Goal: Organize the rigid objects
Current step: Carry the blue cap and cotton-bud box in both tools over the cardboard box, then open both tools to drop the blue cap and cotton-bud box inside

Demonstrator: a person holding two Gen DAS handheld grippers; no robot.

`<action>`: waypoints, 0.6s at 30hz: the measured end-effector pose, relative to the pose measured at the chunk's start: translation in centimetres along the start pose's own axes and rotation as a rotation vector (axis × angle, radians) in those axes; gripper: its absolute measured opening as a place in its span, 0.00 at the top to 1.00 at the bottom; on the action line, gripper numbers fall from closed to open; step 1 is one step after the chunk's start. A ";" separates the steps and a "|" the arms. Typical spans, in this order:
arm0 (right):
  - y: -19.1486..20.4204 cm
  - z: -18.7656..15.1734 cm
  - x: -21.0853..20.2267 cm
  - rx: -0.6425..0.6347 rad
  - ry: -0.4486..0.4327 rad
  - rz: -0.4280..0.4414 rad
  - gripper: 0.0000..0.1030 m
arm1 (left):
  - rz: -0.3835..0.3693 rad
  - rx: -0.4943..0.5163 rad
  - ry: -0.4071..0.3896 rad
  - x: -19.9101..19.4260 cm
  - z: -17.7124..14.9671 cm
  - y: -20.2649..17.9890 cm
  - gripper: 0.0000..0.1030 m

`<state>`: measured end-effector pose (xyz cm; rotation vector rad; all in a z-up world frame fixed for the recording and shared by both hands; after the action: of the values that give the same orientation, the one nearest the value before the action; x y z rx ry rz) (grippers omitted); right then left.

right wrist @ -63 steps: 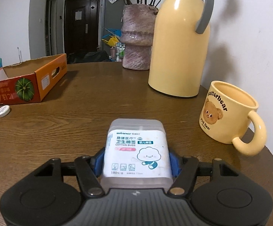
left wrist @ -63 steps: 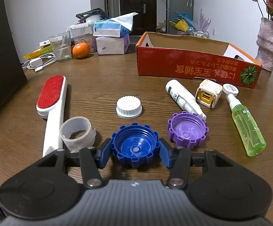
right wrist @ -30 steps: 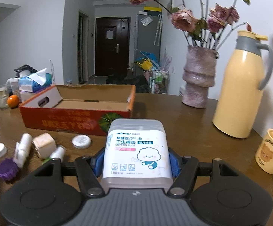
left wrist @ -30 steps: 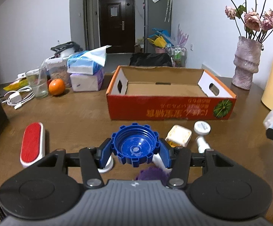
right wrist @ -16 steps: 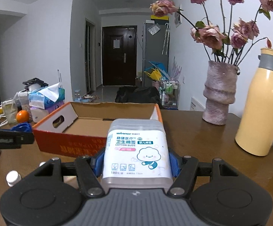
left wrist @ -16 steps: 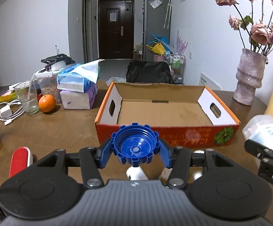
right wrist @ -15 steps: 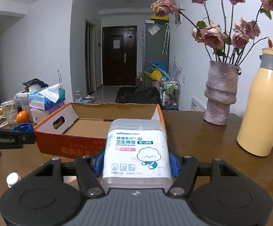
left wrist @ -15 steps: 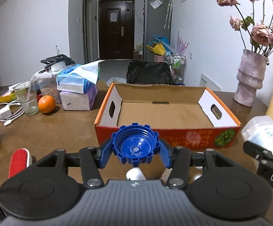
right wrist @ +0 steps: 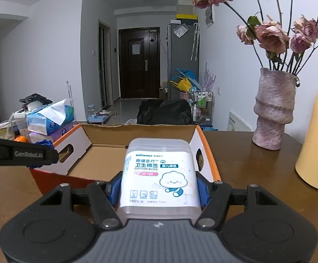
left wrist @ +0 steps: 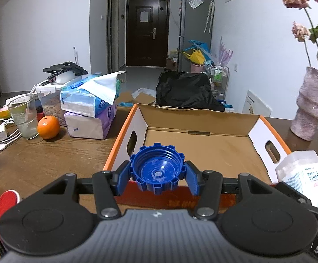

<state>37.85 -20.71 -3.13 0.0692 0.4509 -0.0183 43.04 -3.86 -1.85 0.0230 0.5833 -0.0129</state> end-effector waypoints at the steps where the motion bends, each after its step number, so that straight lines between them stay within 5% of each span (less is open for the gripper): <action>1: 0.1 0.1 0.4 0.001 0.001 0.002 0.38 | 0.004 -0.002 0.001 0.4 0.2 0.0 0.48; 18: 0.1 2.9 7.1 0.015 0.024 -0.015 0.38 | 0.053 -0.001 0.029 6.6 2.7 -1.3 0.48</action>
<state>45.47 -20.83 -3.60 0.0805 0.4758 -0.0359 50.00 -5.25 -3.30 0.0375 0.6113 0.0388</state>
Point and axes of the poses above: each gripper's, at about its wrist camera, not at the fingertips, and x roughly the way its jaws point, y to its left, z to its top, the point moved 1 cm from there along x, roughly the way its jaws point, and after that the axes turned 3 degrees about x, right-handed, at the moved point
